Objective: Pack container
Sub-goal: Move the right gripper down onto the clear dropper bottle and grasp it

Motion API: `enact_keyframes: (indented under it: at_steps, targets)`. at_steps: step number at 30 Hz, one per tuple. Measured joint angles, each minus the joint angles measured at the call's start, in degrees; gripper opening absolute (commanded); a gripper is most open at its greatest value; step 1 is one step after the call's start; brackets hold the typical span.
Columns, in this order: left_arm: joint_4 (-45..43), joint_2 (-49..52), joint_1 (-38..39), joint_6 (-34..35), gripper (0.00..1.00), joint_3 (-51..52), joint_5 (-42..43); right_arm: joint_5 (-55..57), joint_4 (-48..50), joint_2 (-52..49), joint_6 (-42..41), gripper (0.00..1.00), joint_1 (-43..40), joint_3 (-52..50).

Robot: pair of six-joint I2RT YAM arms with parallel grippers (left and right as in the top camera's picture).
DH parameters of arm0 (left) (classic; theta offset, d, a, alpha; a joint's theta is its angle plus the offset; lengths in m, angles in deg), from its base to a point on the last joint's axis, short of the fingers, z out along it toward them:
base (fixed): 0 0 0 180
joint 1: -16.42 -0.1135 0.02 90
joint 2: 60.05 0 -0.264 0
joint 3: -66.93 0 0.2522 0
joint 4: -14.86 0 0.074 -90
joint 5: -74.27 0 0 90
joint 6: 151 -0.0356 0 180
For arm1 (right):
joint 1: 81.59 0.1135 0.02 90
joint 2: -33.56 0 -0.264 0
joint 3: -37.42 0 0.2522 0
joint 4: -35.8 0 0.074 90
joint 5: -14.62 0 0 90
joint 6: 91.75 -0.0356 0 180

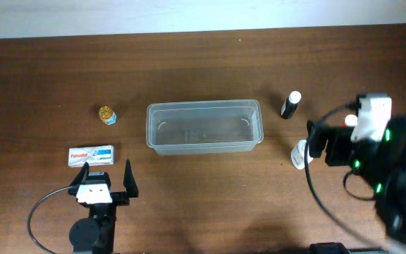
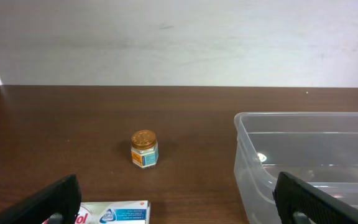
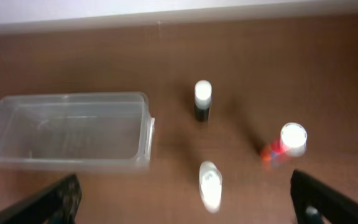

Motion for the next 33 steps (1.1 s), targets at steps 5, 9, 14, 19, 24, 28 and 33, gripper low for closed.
enact_keyframes:
  at_steps: [5,9,14,19,24,28,33]
  targets:
    - [0.02,0.0,0.0,0.0,0.99,0.0,0.0,0.55,-10.27,-13.18,0.04,0.98,0.0,9.42]
    - [0.0,0.0,0.0,0.0,0.99,0.0,0.0,1.11,-14.32,-21.18,0.04,0.99,0.0,9.57]
    - [0.02,0.0,0.0,0.0,0.99,0.0,0.0,1.18,-17.99,-28.94,0.02,0.99,0.0,9.55]
    - [0.0,0.0,0.0,0.0,0.99,0.0,0.0,1.27,-16.79,-30.73,0.0,0.98,0.0,6.54]
    - [0.02,0.0,0.0,0.0,0.99,0.0,0.0,1.36,-10.93,-30.47,-0.02,0.98,0.0,-0.46]
    - [0.0,0.0,0.0,0.0,1.0,0.0,0.0,1.36,-5.79,-30.47,0.02,0.98,0.0,-5.51]
    - [0.0,0.0,0.0,0.0,0.99,0.0,0.0,1.36,-2.49,-30.47,-0.04,0.98,0.0,-10.14]
